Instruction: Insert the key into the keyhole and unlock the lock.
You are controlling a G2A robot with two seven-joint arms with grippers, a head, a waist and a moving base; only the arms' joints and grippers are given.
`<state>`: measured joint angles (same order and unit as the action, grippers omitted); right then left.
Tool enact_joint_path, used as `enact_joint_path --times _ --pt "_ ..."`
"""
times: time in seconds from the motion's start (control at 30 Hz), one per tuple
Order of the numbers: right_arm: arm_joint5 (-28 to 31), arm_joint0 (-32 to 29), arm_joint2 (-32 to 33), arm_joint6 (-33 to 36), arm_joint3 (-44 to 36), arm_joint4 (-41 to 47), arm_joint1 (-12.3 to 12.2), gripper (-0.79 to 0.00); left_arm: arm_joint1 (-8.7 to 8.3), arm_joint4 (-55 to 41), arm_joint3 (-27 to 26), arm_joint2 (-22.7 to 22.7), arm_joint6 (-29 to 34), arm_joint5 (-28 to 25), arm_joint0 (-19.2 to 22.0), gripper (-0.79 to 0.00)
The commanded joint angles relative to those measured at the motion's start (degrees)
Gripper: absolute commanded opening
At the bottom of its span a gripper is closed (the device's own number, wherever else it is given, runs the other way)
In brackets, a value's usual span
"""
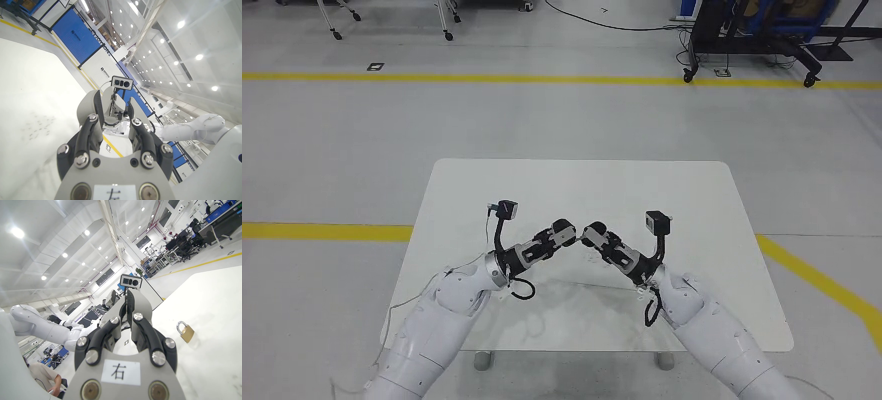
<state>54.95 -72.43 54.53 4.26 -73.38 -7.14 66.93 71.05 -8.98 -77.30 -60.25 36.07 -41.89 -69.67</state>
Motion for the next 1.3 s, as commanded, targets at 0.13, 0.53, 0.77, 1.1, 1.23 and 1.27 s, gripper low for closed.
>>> enact_joint_path --times 0.13,0.53,0.77,1.1,1.23,1.27 --pt "0.52 0.79 -0.41 0.56 1.19 0.27 0.55 -0.785 0.05 0.18 0.60 0.73 0.98 0.10 0.58 -0.520" --pt "0.21 1.07 0.71 1.34 2.42 -0.05 1.03 -0.785 -0.31 -0.66 1.00 0.70 3.64 0.43 0.79 -0.683" --pt "-0.65 0.80 1.35 2.91 2.16 0.08 1.08 -0.785 -0.52 -0.94 0.72 0.60 4.39 0.66 0.66 -0.742" --pt "-0.76 0.29 1.55 5.56 1.60 0.95 1.21 -0.785 -0.59 0.28 0.66 0.81 3.46 1.19 0.75 -0.680" --pt "-0.61 0.12 1.79 6.21 1.41 1.24 1.24 -0.785 -0.63 0.87 0.72 0.88 3.16 1.58 0.80 -0.785" --pt "-0.60 0.07 1.88 6.34 1.36 1.30 1.24 -0.785 -0.63 1.08 0.71 0.94 3.04 1.63 0.81 -0.785"
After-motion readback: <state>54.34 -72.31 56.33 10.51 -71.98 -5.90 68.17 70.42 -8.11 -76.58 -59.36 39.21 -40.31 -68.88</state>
